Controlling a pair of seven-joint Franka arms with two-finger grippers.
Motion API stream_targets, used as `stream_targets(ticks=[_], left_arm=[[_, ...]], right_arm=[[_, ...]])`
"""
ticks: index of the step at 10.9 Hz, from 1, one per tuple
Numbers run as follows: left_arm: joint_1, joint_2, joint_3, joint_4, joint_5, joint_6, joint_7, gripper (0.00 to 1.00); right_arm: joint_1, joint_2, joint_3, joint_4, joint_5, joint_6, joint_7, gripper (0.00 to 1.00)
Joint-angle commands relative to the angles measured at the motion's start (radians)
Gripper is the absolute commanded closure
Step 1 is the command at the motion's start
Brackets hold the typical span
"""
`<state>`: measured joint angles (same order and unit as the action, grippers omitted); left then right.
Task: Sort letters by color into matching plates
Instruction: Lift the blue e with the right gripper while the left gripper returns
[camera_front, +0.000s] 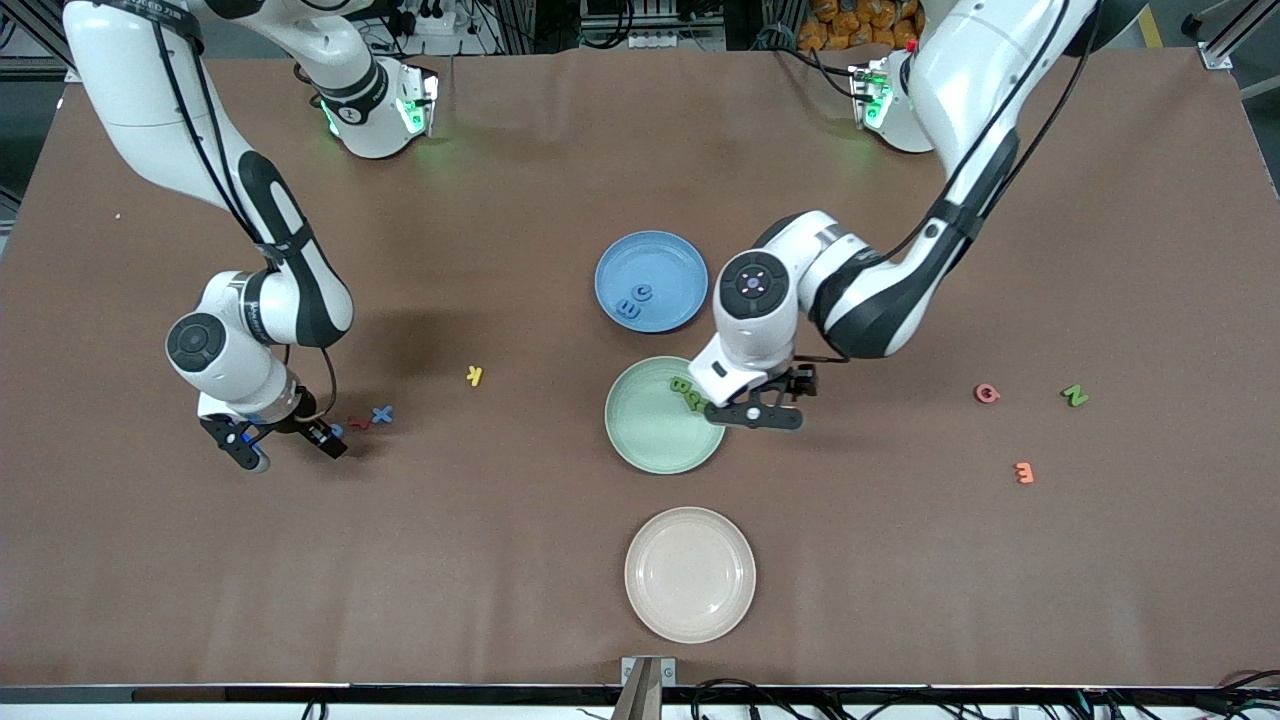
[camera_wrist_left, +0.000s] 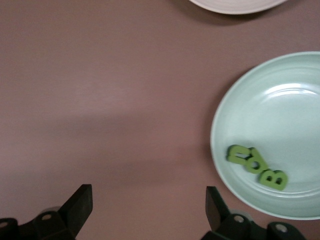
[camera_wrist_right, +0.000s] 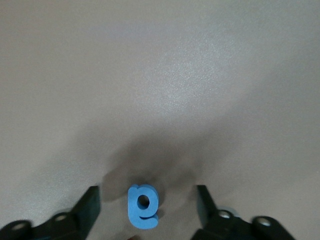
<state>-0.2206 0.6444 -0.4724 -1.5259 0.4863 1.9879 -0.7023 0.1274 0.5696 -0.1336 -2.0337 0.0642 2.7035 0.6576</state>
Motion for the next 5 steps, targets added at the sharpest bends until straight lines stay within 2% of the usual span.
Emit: stream_targets(ticks=[1,3,5], left_arm=[[0.098,-0.144,-0.005,-0.144,0.021,-0.017,0.048,0.00],[0.179,-0.201,-0.006,-0.198,0.021,-0.005,0.166,0.00],[0.275,-0.261,-0.012,-0.285,0.021,0.070,0.262,0.00]], right_arm=[[-0.009,-0.010,0.016,-0.023,0.009,0.018,-0.012,0.39],[-0.009,-0.008,0.016,-0.025,0.009,0.021,-0.012,0.53],[-0.009,-0.008,0.022,-0.033,0.011,0.024,-0.012,0.63]])
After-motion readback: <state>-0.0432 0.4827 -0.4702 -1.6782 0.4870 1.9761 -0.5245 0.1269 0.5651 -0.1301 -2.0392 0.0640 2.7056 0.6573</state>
